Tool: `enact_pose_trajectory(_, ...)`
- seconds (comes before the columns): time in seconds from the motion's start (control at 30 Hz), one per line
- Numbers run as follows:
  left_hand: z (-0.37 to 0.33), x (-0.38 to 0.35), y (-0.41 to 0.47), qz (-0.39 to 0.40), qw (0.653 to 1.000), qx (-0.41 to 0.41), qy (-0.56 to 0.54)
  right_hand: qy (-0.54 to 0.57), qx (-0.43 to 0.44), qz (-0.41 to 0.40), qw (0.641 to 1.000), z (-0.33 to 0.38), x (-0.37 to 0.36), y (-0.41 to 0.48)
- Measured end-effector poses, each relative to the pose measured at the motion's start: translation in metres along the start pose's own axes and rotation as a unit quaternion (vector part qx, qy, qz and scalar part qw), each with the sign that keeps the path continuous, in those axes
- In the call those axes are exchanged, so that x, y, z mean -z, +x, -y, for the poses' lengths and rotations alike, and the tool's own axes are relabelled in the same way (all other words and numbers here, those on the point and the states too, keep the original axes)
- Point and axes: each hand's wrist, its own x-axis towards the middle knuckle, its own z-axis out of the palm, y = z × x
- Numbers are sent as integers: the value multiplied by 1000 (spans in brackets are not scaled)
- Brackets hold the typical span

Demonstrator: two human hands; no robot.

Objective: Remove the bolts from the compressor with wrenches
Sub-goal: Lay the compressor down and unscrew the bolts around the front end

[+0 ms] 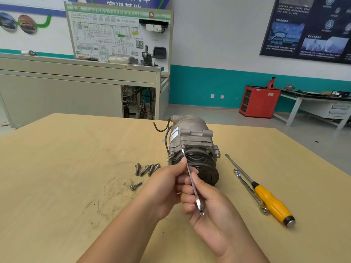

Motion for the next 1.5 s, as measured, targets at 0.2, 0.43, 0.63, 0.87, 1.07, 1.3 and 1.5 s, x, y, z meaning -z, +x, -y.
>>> enact_pose_trajectory(0.2,-3,9,0,-73,988,-79,109,-110,77,-59,989,-9,-7,3)
enact_pose_trajectory(0.43,-5,11,-3,-45,999,-23,16,-130,71,-49,988,-16,-4,10)
enact_pose_trajectory(0.63,-2,17,0,-42,997,32,-60,-53,4,3,999,-20,0,10)
enact_pose_trajectory(0.87,5,22,0,-79,980,-58,173,-58,11,-78,995,-25,6,12)
enact_pose_trajectory(1.07,9,10,1,-75,977,-91,176,-105,28,-117,987,-13,12,8)
enact_pose_trajectory(1.3,7,-2,0,-19,997,23,-69,29,-113,2,993,5,13,4)
enact_pose_trajectory(1.5,8,-2,2,-16,1000,-8,0,85,-79,-8,993,10,7,2)
